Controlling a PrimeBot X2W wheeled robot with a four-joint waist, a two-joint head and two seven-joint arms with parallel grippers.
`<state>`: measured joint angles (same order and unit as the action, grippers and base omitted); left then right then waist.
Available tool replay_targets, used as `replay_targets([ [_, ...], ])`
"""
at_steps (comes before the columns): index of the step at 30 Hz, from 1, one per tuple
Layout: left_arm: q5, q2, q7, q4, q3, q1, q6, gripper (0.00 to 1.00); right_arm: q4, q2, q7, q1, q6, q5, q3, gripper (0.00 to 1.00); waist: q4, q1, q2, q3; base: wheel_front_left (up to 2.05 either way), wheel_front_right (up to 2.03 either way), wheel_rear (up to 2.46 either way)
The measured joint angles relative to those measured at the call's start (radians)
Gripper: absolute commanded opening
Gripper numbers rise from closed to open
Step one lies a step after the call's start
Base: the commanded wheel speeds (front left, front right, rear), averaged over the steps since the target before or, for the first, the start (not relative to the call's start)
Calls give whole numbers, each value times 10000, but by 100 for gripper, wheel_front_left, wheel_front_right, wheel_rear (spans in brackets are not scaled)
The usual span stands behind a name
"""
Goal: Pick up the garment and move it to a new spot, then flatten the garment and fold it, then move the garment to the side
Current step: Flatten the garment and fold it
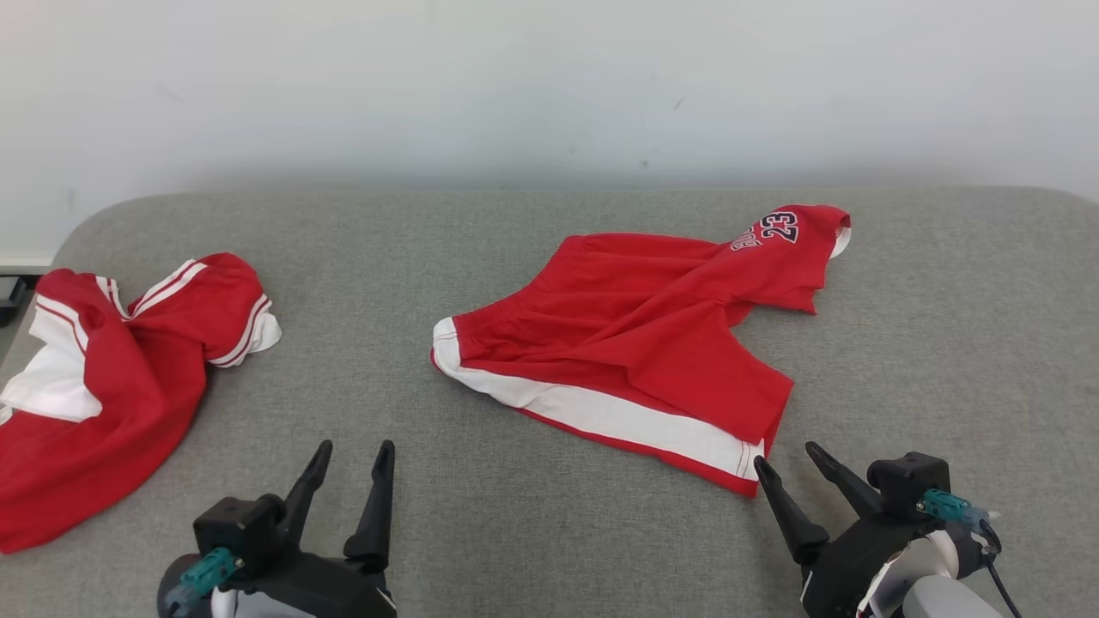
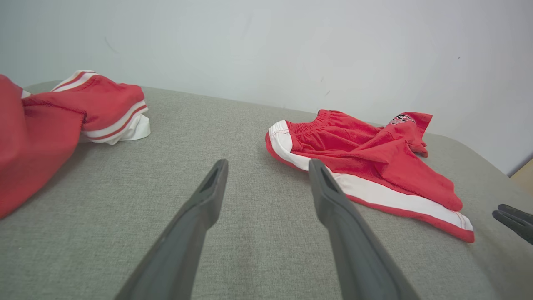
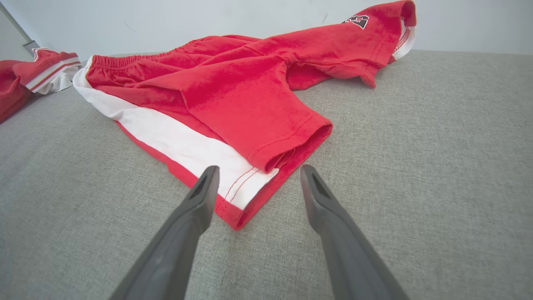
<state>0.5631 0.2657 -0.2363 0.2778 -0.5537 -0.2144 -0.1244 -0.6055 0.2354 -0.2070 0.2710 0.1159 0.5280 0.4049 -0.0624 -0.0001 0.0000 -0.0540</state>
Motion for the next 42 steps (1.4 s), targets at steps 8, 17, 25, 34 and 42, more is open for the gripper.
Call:
replay_targets([
  [8, -84, -125, 151, -17, -102, -56, 0, 100, 307, 10, 393, -116, -33, 111, -23, 100, -338, 0, 0, -107, 0, 0, 0],
  [17, -86, -142, 173, -29, -71, -183, 0, 100, 307, -6, 943, -174, -282, 132, 140, 100, -571, 0, 0, -188, 0, 0, 0],
  [25, -86, -136, 173, -48, 10, -174, 0, 100, 443, 25, 1325, -176, -476, 128, 136, 100, -613, 0, 0, -282, 0, 0, 0],
  [34, -128, -180, 249, -104, 19, -191, 0, 100, 545, 36, 1730, -172, -677, 165, 73, 100, -657, 0, 0, -412, 0, 0, 0],
  [42, -268, -163, 247, -109, 140, -193, 0, 100, 577, 12, 2040, -125, -731, 251, 77, 40, -796, 1, 0, -559, 0, 0, 0],
])
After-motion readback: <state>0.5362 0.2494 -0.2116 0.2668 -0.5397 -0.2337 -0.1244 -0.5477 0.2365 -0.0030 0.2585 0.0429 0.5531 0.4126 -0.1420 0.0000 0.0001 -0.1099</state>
